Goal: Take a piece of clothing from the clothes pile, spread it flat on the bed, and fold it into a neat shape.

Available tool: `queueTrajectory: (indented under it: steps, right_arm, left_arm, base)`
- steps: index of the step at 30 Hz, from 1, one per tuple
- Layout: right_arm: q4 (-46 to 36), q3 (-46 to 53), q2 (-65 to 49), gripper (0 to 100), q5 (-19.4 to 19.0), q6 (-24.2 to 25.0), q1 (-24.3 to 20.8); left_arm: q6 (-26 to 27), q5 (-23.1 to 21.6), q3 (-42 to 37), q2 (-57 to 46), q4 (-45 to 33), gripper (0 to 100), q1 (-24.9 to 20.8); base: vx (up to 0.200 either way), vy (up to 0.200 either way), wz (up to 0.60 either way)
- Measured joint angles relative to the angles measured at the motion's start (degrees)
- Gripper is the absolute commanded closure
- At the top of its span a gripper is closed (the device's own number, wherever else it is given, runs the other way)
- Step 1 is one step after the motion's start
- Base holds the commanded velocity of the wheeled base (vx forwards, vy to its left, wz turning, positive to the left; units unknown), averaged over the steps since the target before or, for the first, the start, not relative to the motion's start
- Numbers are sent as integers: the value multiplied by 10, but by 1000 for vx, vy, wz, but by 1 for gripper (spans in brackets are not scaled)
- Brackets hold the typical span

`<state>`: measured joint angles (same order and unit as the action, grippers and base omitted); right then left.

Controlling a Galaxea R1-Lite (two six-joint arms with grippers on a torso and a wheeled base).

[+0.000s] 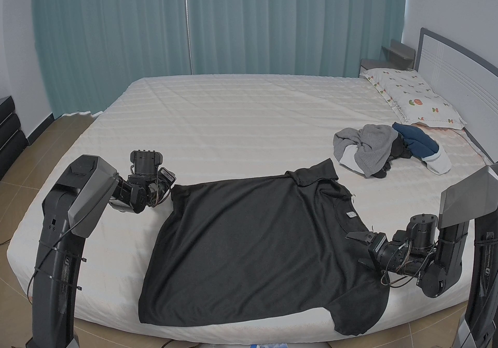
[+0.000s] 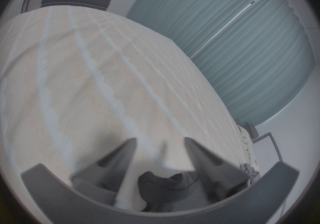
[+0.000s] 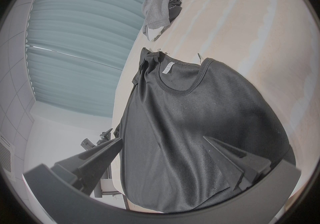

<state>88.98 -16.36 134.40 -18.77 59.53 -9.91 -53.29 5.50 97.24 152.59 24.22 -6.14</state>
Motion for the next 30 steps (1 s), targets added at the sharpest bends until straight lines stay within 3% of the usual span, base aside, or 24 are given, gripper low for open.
queueTrajectory:
  steps: [5, 9, 10, 30]
  right_arm:
    - [0, 0, 0, 0, 0, -1, 0]
    - [0, 0, 0, 0, 0, -1, 0]
    - [0, 0, 1, 0, 0, -1, 0]
    - [0, 0, 1, 0, 0, -1, 0]
  left_arm:
    - [0, -38, -42, -21, 3, 0, -3]
    - [0, -41, -53, -31, 2, 0, -8]
    - [0, -42, -54, -32, 2, 100, -9]
    - [0, -32, -20, -30, 10, 100, -9]
  base:
    - [0, 0, 0]
    - [0, 0, 0]
    - [0, 0, 0]
    - [0, 0, 0]
